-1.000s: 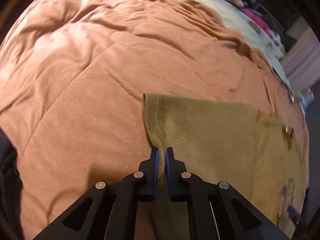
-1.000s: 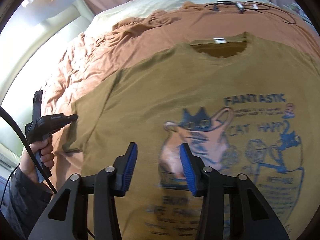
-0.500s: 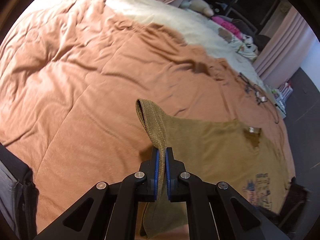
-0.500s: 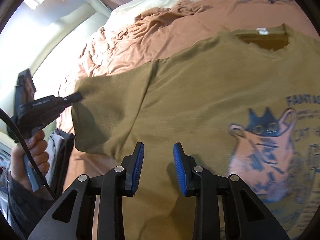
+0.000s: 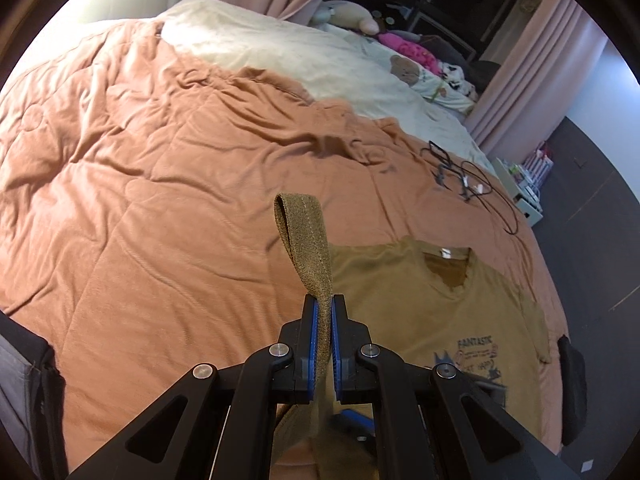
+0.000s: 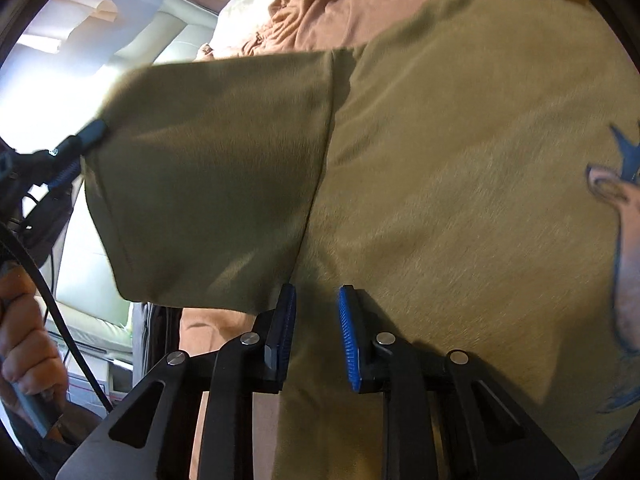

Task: Fold small clothes
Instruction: 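Lift the sleeve and fold it over the shirt body, open left gripper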

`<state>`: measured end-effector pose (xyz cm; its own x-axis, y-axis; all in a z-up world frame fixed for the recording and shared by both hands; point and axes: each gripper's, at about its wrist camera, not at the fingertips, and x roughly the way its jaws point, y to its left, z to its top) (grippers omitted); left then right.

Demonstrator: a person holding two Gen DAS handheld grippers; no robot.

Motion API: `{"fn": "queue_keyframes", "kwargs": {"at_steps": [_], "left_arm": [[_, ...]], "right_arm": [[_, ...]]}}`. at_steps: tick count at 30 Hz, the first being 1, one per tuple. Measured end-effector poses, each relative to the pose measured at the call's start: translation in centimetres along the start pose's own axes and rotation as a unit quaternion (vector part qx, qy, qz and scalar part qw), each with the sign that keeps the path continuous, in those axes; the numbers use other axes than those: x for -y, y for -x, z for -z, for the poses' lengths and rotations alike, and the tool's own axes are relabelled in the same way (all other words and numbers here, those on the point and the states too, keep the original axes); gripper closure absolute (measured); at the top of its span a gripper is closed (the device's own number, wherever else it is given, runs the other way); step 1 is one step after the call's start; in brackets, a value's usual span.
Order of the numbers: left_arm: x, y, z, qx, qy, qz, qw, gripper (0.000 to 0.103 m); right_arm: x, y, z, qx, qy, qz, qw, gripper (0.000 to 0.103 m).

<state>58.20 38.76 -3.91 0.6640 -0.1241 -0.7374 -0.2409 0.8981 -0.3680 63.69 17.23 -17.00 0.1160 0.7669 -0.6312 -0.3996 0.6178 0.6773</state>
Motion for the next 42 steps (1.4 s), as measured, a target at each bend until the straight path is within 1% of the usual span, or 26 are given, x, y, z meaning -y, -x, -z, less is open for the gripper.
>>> {"fn": "queue_keyframes", "kwargs": {"at_steps": [3,8,12,14,15,17,19,21,25,28,29,31,32,33,35,36,37,38,39,42], "left_arm": [[1.1,0.1,0.2,-0.003,-0.008,0.004,1.0000,0.097],[2.9,-0.4,0.4,-0.010,-0.012,0.004,0.9999,0.097],[4.3,-1.2,0.5,-0.018,-0.014,0.007,0.9997,0.097],[5.1,-1.8,0.4,-0.021,-0.016,0.007,0.9996,0.097],[5.3,-2.0,0.4,-0.023,-0.015,0.009,0.9996,0.097],[6.0,-2.5,0.4,-0.025,-0.014,0.014,0.9995,0.097],[7.0,-3.1,0.5,-0.027,-0.019,0.016,0.9993,0.097],[7.8,-3.8,0.7,-0.032,-0.022,0.020,0.9991,0.097],[9.5,-5.4,1.5,-0.047,-0.032,0.027,0.9980,0.097],[10.7,-6.7,2.2,-0.060,-0.040,0.037,0.9967,0.097],[10.9,-7.0,2.4,-0.065,-0.042,0.039,0.9962,0.097],[11.8,-8.0,3.1,-0.084,-0.048,0.056,0.9937,0.097],[12.1,-8.5,3.4,-0.095,-0.053,0.059,0.9923,0.096],[12.4,-8.8,3.6,-0.106,-0.057,0.056,0.9912,0.094],[12.5,-9.0,3.8,-0.112,-0.057,0.052,0.9908,0.082],[12.2,-8.8,3.8,-0.107,-0.053,0.049,0.9916,0.078],[12.0,-8.6,3.7,-0.102,-0.050,0.047,0.9924,0.073],[11.6,-8.3,3.6,-0.096,-0.047,0.042,0.9933,0.071],[11.0,-7.9,3.5,-0.092,-0.042,0.036,0.9943,0.071],[9.2,-7.1,3.4,-0.087,-0.029,0.024,0.9955,0.071]], "right_arm": [[0.5,-0.7,-0.5,-0.011,-0.010,-0.018,1.000,0.087],[1.1,-1.1,-2.1,-0.025,-0.026,-0.028,0.999,0.087],[1.6,1.5,-2.8,-0.017,-0.019,-0.036,0.999,0.086],[2.3,3.5,-3.3,-0.003,-0.007,-0.021,1.000,0.086],[2.5,4.3,-3.4,0.003,-0.004,-0.016,1.000,0.083],[3.2,6.3,-3.7,0.019,-0.002,-0.002,1.000,0.073],[4.5,8.7,-4.0,0.049,-0.001,0.020,0.999,0.057],[5.3,10.2,-4.0,0.067,0.001,0.034,0.997,0.050],[7.7,12.6,-3.8,0.088,-0.016,0.044,0.995,0.050],[9.1,13.2,-3.9,0.098,-0.026,0.053,0.993,0.050],[8.9,13.1,-3.7,0.099,-0.028,0.056,0.993,0.050],[9.6,13.1,-4.0,0.100,-0.034,0.061,0.993,0.050],[9.1,13.1,-4.0,0.100,-0.035,0.062,0.992,0.050],[8.7,13.1,-4.3,0.100,-0.032,0.061,0.993,0.050],[7.8,13.3,-4.2,0.099,-0.024,0.054,0.993,0.050],[8.1,13.9,-3.4,0.098,-0.020,0.050,0.994,0.047],[7.8,13.6,-3.8,0.101,-0.014,0.047,0.994,0.038],[8.2,15.3,-2.2,0.104,-0.008,0.046,0.993,0.035],[8.1,15.7,-1.7,0.108,-0.001,0.049,0.993,0.031],[7.9,14.9,-1.6,0.099,0.002,0.055,0.994,0.031]]}}
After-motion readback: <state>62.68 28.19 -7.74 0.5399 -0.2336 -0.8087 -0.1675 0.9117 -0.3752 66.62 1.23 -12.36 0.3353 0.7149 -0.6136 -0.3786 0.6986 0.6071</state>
